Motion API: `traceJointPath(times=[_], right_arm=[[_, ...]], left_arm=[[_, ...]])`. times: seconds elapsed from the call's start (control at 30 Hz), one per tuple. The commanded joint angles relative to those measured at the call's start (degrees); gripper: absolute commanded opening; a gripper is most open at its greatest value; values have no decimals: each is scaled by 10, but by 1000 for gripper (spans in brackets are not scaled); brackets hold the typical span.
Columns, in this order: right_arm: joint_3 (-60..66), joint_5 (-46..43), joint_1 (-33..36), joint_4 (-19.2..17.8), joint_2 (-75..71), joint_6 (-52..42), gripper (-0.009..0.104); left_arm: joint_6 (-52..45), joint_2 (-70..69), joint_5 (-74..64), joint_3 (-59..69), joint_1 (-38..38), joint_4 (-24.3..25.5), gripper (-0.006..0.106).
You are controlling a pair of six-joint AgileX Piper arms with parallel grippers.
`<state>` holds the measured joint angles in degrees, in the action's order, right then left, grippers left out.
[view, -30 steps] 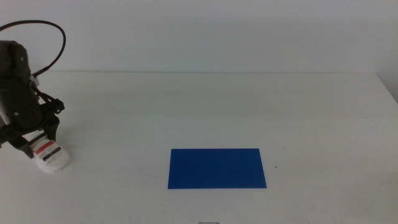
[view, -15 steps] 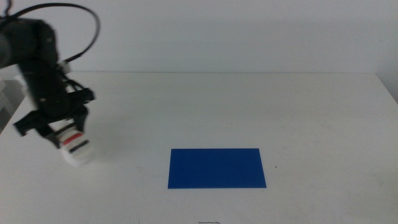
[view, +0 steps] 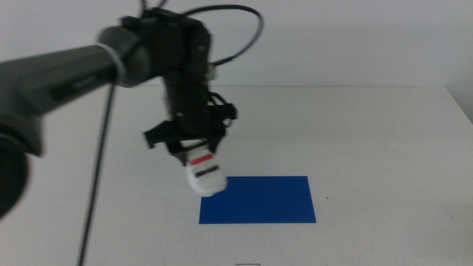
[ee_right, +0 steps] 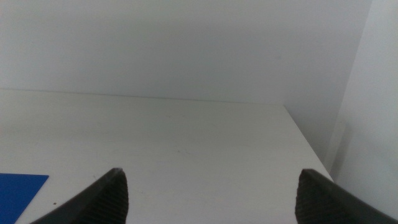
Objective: Use one arm to grab the shoe from the table and place it on the mat.
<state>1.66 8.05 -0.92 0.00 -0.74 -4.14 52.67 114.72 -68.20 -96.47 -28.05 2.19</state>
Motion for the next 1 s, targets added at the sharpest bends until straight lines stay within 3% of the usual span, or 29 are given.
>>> traceJointPath(times=[0.0, 0.3, 0.4, 0.53, 0.7, 0.83, 0.97], right_arm=[[-11, -43, 1, -5, -11, -2, 94], [-11, -43, 1, -5, -11, -2, 94], [-11, -43, 1, -5, -11, -2, 94], [-11, -43, 1, -5, -11, -2, 94], [-11, -43, 1, -5, -11, -2, 94], [-11, -43, 1, -5, -11, -2, 94], [-11, -43, 1, -5, -11, -2, 94]], left_arm=[[2, -4, -10, -51, -23, 1, 8], [-35, 95, -74, -191, -79, -10, 8], [-118, 104, -74, -201, -90, -11, 8], [-338, 106, -74, -199, -95, -12, 8], [-744, 106, -74, -199, -113, -22, 8], [-935, 106, -74, -199, -138, -15, 7], [-1037, 106, -73, -199, -146, -10, 7]])
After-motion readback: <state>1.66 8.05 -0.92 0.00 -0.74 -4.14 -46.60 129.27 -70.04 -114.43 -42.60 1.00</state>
